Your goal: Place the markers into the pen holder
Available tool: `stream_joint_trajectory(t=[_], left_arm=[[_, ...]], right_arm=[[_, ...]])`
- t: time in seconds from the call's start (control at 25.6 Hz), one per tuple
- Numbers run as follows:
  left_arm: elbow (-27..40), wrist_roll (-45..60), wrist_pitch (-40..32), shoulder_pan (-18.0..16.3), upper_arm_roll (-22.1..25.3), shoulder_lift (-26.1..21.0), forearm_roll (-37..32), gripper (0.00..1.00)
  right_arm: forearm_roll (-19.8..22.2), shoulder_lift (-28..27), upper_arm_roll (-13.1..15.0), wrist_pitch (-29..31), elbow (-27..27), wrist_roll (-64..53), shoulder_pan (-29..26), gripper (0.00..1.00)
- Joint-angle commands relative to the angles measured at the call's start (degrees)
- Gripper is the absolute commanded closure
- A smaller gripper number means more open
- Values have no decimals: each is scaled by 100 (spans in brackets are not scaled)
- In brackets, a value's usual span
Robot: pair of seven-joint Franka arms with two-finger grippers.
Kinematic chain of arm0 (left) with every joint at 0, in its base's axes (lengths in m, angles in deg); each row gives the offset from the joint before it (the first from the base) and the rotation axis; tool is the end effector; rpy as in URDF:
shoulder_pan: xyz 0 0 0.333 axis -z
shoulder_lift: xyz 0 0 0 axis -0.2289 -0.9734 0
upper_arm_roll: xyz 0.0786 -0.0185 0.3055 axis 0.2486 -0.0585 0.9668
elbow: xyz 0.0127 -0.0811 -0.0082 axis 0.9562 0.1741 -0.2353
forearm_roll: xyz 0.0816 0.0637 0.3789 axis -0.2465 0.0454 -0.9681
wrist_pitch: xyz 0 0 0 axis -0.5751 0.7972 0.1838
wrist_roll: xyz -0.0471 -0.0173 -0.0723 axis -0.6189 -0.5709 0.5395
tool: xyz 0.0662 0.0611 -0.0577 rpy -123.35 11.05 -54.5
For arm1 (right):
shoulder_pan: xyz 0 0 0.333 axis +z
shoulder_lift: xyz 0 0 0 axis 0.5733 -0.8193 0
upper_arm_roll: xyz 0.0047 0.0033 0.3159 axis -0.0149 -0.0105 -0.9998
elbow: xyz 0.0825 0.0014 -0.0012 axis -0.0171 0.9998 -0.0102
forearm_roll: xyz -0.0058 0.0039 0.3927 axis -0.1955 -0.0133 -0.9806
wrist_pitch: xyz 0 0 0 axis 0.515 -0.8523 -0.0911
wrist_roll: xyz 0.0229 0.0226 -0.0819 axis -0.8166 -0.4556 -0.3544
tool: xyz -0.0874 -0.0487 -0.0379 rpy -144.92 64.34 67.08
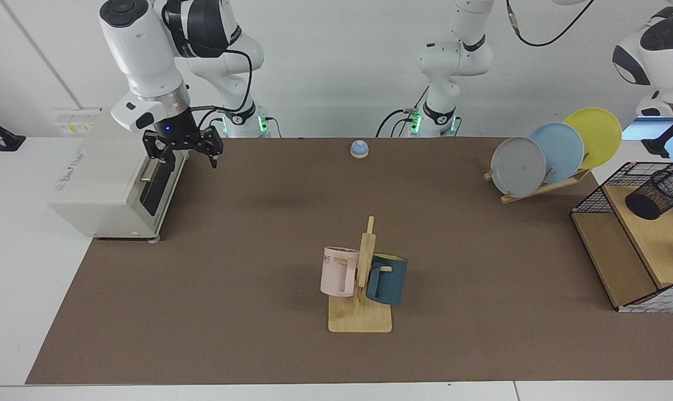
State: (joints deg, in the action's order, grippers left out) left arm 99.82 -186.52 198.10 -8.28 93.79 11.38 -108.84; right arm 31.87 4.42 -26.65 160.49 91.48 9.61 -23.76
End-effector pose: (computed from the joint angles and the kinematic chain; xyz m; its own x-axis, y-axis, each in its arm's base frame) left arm 0.5755 0.2376 0.6009 -0.0078 -0.6624 -0.7491 -0.9557 0.2253 -0.1893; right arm 0.5480 0.0336 0.5752 0.9960 0.0753 0.0490 0.0747 -0.9971 0.0132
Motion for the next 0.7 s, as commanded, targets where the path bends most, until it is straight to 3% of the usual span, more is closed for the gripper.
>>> stream_joint_trajectory(t=[0.0, 0.35, 0.66], left_arm=[[-9, -137, 79, -3, 34, -124, 113, 100], [-370, -189, 149, 67, -80, -273, -388, 100], [-185, -1337, 158, 15, -18, -168, -160, 100]], right_arm=[[74, 5, -59, 119, 14, -187, -181, 0], [109, 49, -67, 129, 23, -196, -190, 0], [13, 84, -76, 120, 67, -178, -199, 0]])
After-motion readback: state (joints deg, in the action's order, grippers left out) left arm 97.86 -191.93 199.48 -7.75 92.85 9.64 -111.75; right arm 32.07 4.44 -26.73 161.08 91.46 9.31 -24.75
